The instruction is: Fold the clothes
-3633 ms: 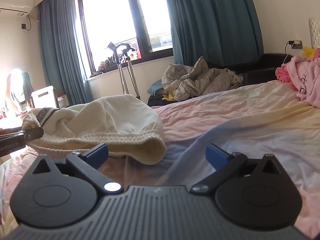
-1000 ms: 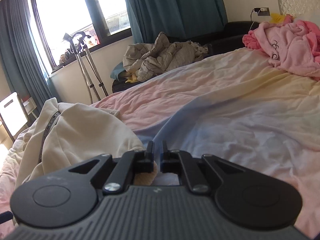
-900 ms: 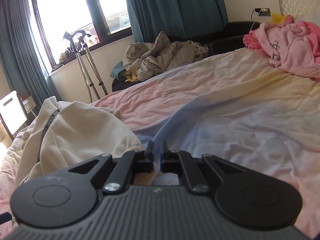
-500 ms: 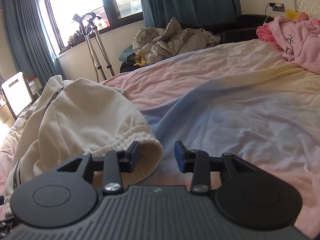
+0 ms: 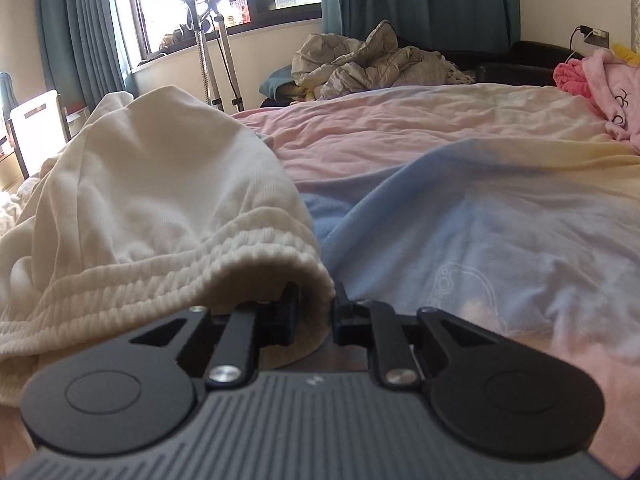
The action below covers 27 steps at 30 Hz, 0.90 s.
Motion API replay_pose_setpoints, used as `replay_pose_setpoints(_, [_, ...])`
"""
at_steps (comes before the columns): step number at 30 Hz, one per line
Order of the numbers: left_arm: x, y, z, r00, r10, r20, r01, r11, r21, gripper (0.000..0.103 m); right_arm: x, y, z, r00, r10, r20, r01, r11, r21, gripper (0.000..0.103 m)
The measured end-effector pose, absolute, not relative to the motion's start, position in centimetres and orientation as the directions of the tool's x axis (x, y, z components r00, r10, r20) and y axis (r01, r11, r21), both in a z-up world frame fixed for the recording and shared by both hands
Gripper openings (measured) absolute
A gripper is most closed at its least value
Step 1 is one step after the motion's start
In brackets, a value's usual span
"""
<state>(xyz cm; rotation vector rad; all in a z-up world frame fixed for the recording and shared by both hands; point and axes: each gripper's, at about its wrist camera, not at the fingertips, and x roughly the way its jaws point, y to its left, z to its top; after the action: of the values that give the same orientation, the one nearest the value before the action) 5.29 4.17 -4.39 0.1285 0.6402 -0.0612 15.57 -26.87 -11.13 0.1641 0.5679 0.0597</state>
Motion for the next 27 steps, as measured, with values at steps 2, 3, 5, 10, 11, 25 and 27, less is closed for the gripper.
replay_pose_setpoints(2, [5.2,4.1,-4.4,0.808,-0.037,-0.587,0.116,0.988,0.098,0.075,15.2,-26.8,-10.0,0.866,0.106,-0.489,-0.013,0.981,0.191,0.007])
replay_pose_setpoints(3, [5.2,3.9,-4.4,0.813,-0.043,-0.581,0.126,0.987,0.103,0.075,14.9,-26.6,-9.0,0.883,0.106,-0.457,-0.015,0.98,0.196,0.007])
replay_pose_setpoints(5, [5.2,3.4,-4.7,0.818,-0.044,-0.574,0.143,0.981,0.129,0.073,14.0,-26.4,-6.7,0.917,0.114,-0.383,-0.032,0.977,0.213,0.007])
replay_pose_setpoints(10, [5.1,2.0,-5.3,0.83,-0.046,-0.556,0.183,0.964,0.194,0.075,11.7,-25.7,-2.1,0.957,0.177,-0.23,-0.117,0.96,0.253,0.007])
replay_pose_setpoints(11, [5.1,1.7,-5.5,0.832,-0.046,-0.553,0.191,0.96,0.207,0.075,11.3,-25.5,-1.4,0.96,0.188,-0.206,-0.133,0.958,0.253,0.007])
replay_pose_setpoints(25, [4.7,0.0,-6.9,0.806,-0.028,-0.592,0.279,0.899,0.338,0.075,9.5,-25.9,0.9,0.97,0.197,-0.142,-0.156,0.953,0.261,0.007])
replay_pose_setpoints(27, [4.5,0.1,-6.8,0.8,-0.036,-0.599,0.294,0.894,0.339,0.075,9.9,-26.6,0.4,0.97,0.179,-0.164,-0.127,0.949,0.289,0.007])
